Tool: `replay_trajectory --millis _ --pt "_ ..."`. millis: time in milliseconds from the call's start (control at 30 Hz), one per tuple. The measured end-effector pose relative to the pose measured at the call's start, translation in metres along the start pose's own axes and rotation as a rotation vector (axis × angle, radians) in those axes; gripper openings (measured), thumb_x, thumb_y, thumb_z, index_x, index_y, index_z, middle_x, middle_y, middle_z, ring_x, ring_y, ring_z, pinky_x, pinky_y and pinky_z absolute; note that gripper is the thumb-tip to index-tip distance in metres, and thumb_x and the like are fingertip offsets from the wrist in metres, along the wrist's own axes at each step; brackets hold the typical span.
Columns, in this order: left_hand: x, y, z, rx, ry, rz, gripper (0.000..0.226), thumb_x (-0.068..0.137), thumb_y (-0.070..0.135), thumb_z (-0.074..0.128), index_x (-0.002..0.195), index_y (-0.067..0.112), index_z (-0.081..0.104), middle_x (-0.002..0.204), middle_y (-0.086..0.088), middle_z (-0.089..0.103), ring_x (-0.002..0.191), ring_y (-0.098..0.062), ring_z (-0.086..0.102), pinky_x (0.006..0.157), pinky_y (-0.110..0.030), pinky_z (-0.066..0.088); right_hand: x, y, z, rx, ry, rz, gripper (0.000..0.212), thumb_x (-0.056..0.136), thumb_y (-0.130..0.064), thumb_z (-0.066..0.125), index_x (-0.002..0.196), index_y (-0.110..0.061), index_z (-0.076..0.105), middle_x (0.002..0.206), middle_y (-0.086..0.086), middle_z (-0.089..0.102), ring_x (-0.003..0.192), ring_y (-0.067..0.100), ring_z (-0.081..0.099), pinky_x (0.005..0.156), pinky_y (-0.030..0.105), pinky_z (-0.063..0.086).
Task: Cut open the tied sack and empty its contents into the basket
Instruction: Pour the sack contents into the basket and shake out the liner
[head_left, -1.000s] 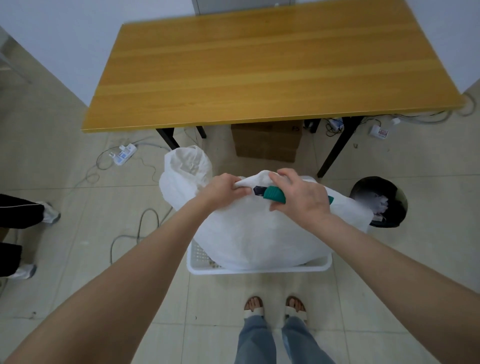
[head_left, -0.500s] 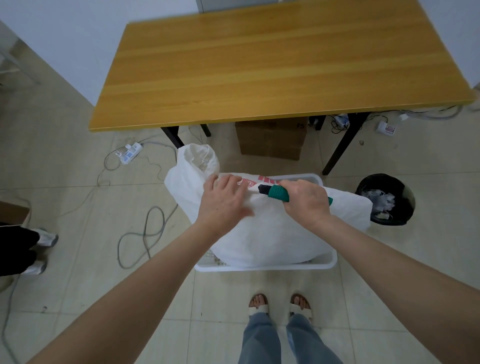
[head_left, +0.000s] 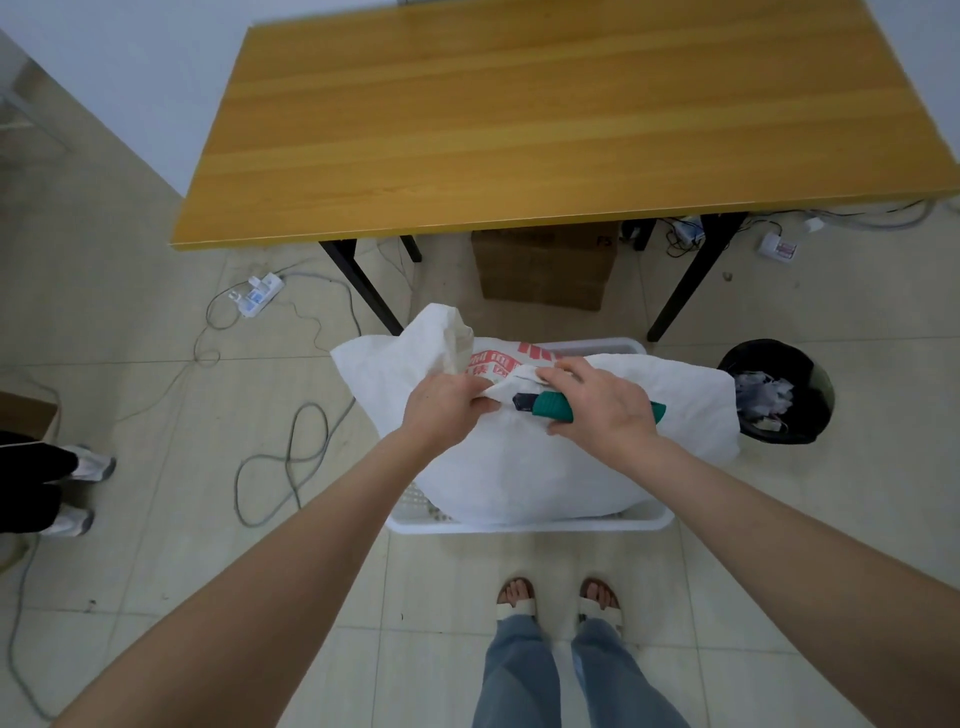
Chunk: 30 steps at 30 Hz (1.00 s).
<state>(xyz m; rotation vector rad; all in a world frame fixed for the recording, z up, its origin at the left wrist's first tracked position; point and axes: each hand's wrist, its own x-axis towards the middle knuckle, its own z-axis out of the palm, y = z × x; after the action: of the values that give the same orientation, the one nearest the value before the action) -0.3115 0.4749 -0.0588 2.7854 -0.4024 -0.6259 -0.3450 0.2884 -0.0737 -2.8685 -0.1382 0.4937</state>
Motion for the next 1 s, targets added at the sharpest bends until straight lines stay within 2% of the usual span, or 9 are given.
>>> replay_trajectory --millis 100,200,333,433,533,700,833,933,1000 --pt "0.005 -0.007 0.0 -0.128 -0.095 -0.056 0.031 0.095 0.033 0.05 0.121 0.024 0.062 0.119 0.001 0.065 0.103 -0.02 0.058 0.074 -0.023 0.039 0.004 -0.003 0.004 0.032 0.067 0.03 0.041 0.091 -0.035 0.06 0.131 -0.03 0.051 0.123 -0.001 0.063 0.106 0.021 0.059 0.08 0.035 0.052" --pt "0.003 -0.01 -0.004 -0.168 -0.025 -0.079 0.032 0.095 0.03 0.051 0.125 0.024 0.055 0.122 0.0 0.062 0.107 -0.022 0.057 0.08 -0.025 0.04 0.007 -0.005 0.003 0.089 0.104 0.041 0.033 0.092 -0.032 0.057 0.125 -0.028 0.056 0.109 0.0 0.068 0.095 0.022 0.061 0.076 0.033 0.051" --pt "-0.01 -0.002 -0.003 0.299 0.317 0.145 0.039 0.094 0.026 0.051 0.132 0.019 0.047 0.131 -0.004 0.052 0.121 -0.024 0.046 0.104 -0.034 0.032 0.011 -0.004 0.002 0.204 0.062 0.13 0.039 0.093 -0.041 0.054 0.129 -0.028 0.054 0.106 0.003 0.068 0.092 0.023 0.062 0.071 0.029 0.049" --pt "-0.014 0.007 0.011 0.416 0.217 0.179 0.053 0.09 0.043 0.053 0.137 0.022 0.039 0.142 -0.002 0.043 0.133 -0.024 0.034 0.114 -0.039 0.02 0.012 -0.001 0.002 0.264 0.053 0.13 0.039 0.093 -0.043 0.052 0.128 -0.026 0.055 0.102 0.003 0.067 0.088 0.023 0.061 0.065 0.027 0.044" --pt "-0.011 0.007 0.026 0.445 0.175 0.123 0.053 0.09 0.043 0.053 0.137 0.024 0.036 0.143 -0.001 0.041 0.135 -0.023 0.032 0.116 -0.039 0.017 0.01 -0.001 0.004 0.278 0.068 0.085 0.039 0.093 -0.043 0.054 0.127 -0.025 0.056 0.106 0.003 0.068 0.091 0.023 0.062 0.07 0.03 0.05" --pt "-0.002 0.012 0.026 0.466 0.162 0.078 0.031 0.092 0.037 0.053 0.119 0.024 0.06 0.124 0.002 0.061 0.122 -0.02 0.047 0.114 -0.035 0.025 0.007 -0.002 0.007 0.289 0.089 0.052 0.038 0.092 -0.036 0.059 0.129 -0.027 0.056 0.12 0.0 0.064 0.102 0.023 0.06 0.082 0.035 0.053" --pt "-0.006 0.009 0.023 0.399 0.162 0.044 0.026 0.092 0.038 0.053 0.111 0.026 0.065 0.112 0.005 0.068 0.112 -0.017 0.054 0.113 -0.033 0.027 -0.004 0.002 -0.001 0.224 0.241 0.05 0.044 0.087 -0.03 0.067 0.129 -0.023 0.056 0.122 0.001 0.055 0.098 0.022 0.059 0.077 0.034 0.055" --pt "-0.009 0.007 0.02 0.368 0.186 0.036 0.026 0.092 0.037 0.054 0.112 0.026 0.066 0.11 0.005 0.069 0.108 -0.016 0.056 0.113 -0.032 0.027 -0.014 0.003 -0.003 0.096 0.109 -0.016 0.055 0.084 -0.046 0.065 0.134 -0.028 0.049 0.126 0.001 0.048 0.099 0.02 0.058 0.078 0.032 0.053" --pt "-0.011 0.007 0.02 0.334 0.204 0.032 0.026 0.092 0.036 0.054 0.111 0.025 0.067 0.11 0.005 0.069 0.11 -0.016 0.055 0.115 -0.032 0.025 -0.016 0.002 0.0 0.038 0.025 0.031 0.06 0.084 -0.051 0.062 0.138 -0.032 0.043 0.128 0.0 0.045 0.101 0.019 0.058 0.081 0.03 0.052"
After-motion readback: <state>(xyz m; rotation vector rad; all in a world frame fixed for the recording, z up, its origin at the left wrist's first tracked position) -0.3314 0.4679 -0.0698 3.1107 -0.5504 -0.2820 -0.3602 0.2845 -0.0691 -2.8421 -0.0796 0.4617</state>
